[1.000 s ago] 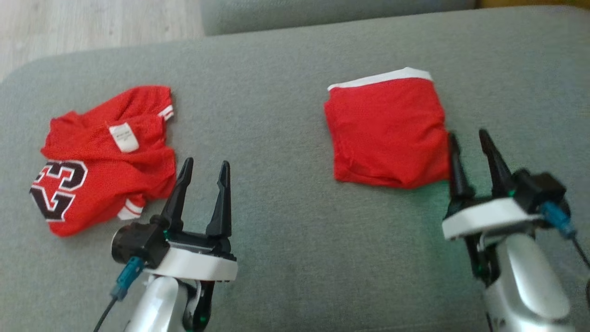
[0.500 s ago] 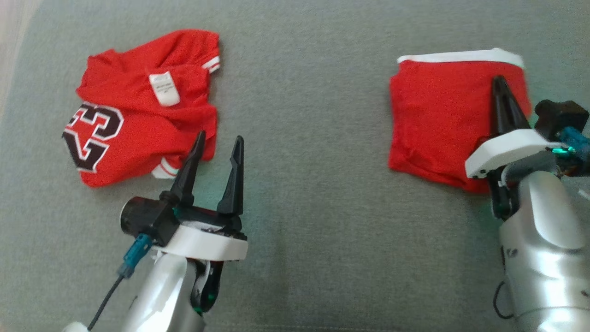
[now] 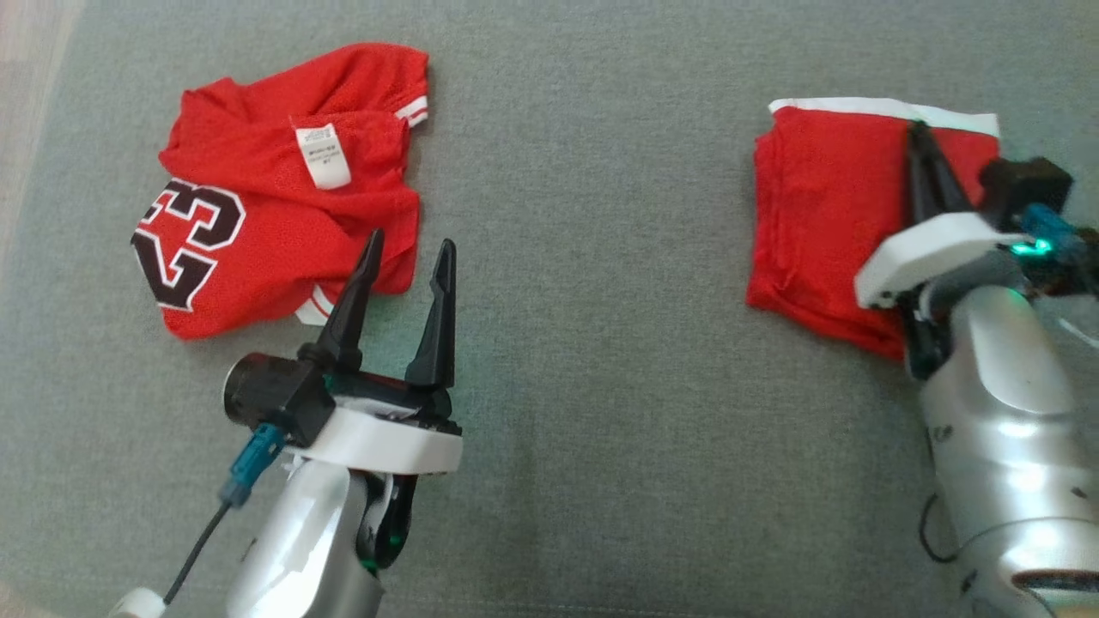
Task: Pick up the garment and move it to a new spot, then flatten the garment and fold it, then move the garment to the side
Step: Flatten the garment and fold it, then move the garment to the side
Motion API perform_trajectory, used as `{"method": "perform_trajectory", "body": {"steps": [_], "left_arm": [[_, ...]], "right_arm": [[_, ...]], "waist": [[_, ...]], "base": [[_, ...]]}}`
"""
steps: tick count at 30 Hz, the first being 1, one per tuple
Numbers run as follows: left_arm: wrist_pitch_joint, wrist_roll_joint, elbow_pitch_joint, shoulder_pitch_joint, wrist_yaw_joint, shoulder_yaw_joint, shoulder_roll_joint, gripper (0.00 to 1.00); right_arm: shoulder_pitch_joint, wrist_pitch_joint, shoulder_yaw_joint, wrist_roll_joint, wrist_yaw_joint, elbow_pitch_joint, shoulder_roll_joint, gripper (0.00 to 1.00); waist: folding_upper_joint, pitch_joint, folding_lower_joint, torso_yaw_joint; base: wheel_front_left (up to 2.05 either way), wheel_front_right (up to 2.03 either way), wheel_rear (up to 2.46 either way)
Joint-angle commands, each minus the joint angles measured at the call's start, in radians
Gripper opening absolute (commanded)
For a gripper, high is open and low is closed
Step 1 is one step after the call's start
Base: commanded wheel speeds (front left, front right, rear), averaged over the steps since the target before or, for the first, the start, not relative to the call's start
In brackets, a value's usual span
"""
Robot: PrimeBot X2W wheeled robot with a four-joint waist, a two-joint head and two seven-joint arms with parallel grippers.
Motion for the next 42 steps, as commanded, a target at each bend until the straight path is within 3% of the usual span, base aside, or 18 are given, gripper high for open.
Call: {"method": "perform_trajectory", "body": {"steps": [1,7,14,19,23,32,34,42], "left_arm": [[-0.005,-0.008,-0.032,-0.018,0.004,0.029,0.005,1.0],[-0.005,-0.007,-0.038,-0.018,0.006,0.028,0.005,1.0],[-0.005,0.0,-0.032,-0.012,0.004,0.038,0.005,1.0],[-0.005,0.007,-0.032,0.003,0.003,0.06,0.005,1.0],[-0.005,0.014,-0.037,0.022,0.002,0.079,0.005,1.0],[-0.005,0.018,-0.038,0.082,0.004,0.129,0.004,1.0],[-0.005,0.021,-0.033,0.095,0.003,0.134,0.004,1.0],[-0.005,0.014,-0.025,0.115,0.003,0.14,0.004,1.0]], "right_arm": [[-0.035,-0.014,0.069,0.043,-0.001,-0.024,0.019,0.0],[-0.023,0.025,0.24,0.127,-0.001,0.083,0.019,0.0],[-0.024,-0.006,0.259,0.191,-0.001,0.142,0.019,0.0],[0.005,-0.021,0.218,0.215,-0.001,0.079,0.019,0.0],[0.081,-0.022,0.187,0.245,-0.001,-0.05,0.019,0.0],[0.321,-0.022,0.225,0.275,-0.001,-0.305,0.019,0.0],[0.367,-0.022,0.227,0.282,-0.001,-0.355,0.019,1.0],[0.47,-0.022,0.239,0.299,-0.001,-0.462,0.019,1.0]], "waist": [[0.0,-0.006,0.0,-0.004],[0.0,-0.008,0.0,-0.013],[0.0,-0.03,0.0,-0.022],[0.0,-0.063,0.0,-0.048],[0.0,-0.095,0.0,-0.085],[0.0,-0.17,0.0,-0.175],[0.0,-0.18,0.0,-0.185],[0.0,-0.19,0.0,-0.197]], "base": [[0.0,0.0,0.0],[0.0,0.0,0.0],[0.0,0.0,0.0],[0.0,0.0,0.0],[0.0,0.0,0.0],[0.0,0.0,0.0],[0.0,0.0,0.0],[0.0,0.0,0.0]]}}
